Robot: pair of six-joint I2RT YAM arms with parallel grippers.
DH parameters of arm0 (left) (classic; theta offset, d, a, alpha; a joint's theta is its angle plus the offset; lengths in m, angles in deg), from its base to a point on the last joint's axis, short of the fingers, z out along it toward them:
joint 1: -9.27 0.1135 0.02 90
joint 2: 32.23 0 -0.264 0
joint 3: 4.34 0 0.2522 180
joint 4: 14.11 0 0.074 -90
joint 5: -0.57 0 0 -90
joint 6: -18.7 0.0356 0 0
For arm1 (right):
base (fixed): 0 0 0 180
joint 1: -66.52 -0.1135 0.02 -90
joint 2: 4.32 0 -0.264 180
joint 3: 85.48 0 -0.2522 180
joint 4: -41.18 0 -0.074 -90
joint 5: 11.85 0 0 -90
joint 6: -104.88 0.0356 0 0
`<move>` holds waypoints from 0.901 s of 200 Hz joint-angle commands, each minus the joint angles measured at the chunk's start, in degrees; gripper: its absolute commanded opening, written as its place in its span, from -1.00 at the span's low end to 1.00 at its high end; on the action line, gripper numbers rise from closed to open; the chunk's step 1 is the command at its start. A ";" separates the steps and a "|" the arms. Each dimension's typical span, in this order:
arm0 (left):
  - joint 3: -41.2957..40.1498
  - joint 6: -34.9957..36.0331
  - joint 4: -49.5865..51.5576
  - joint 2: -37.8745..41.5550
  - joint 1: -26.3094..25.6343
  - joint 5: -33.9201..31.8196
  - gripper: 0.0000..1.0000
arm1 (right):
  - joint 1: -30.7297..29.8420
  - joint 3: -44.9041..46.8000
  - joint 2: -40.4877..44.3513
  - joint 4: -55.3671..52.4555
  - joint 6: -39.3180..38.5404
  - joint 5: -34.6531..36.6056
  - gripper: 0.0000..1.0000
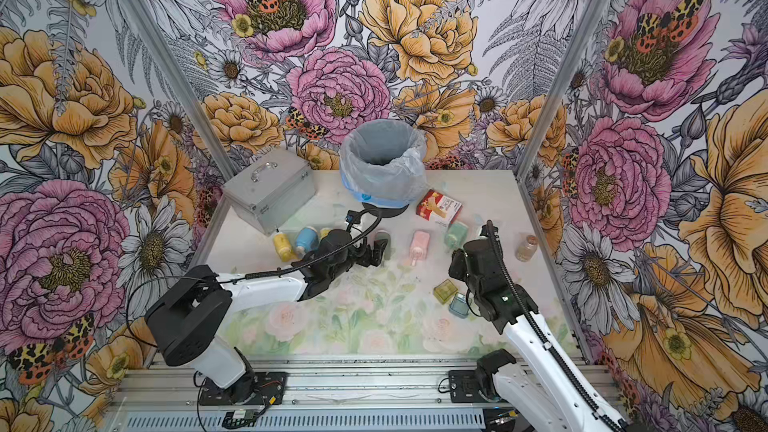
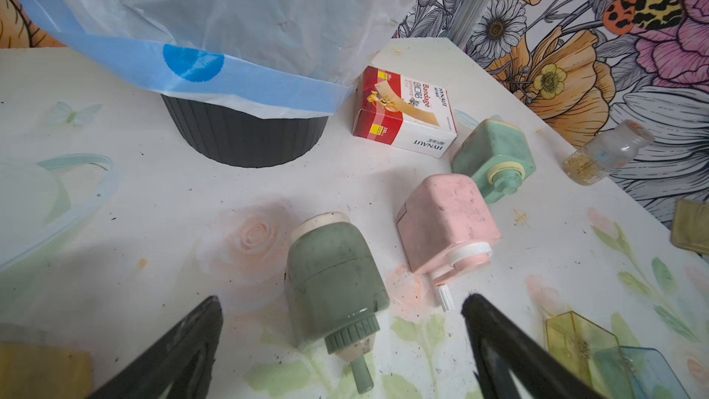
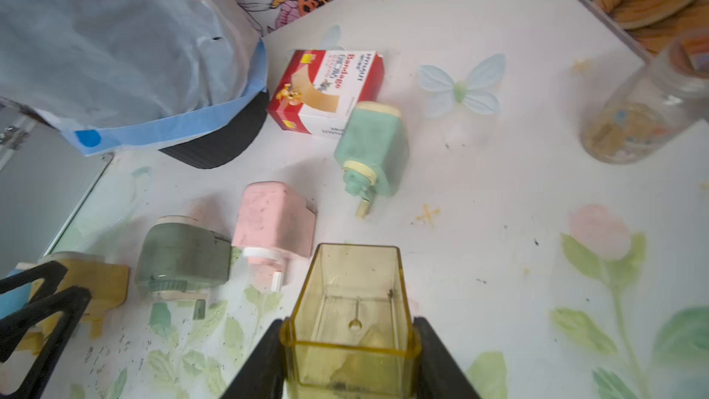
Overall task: Take out the pencil sharpener tray and clean the shavings
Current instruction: Place the container at the center of the board.
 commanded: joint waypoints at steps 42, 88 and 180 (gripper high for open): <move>4.78 -2.42 -1.81 -5.47 -0.29 4.37 0.97 | 0.31 4.05 1.13 -4.25 8.24 6.79 -0.75; 6.50 -4.16 -1.70 -8.21 -0.64 3.61 0.97 | 0.26 7.71 4.26 -6.93 12.13 8.57 -0.75; 11.98 -6.85 2.46 -14.88 -2.23 -0.28 0.97 | 0.54 11.04 6.30 -13.20 17.25 9.81 -0.75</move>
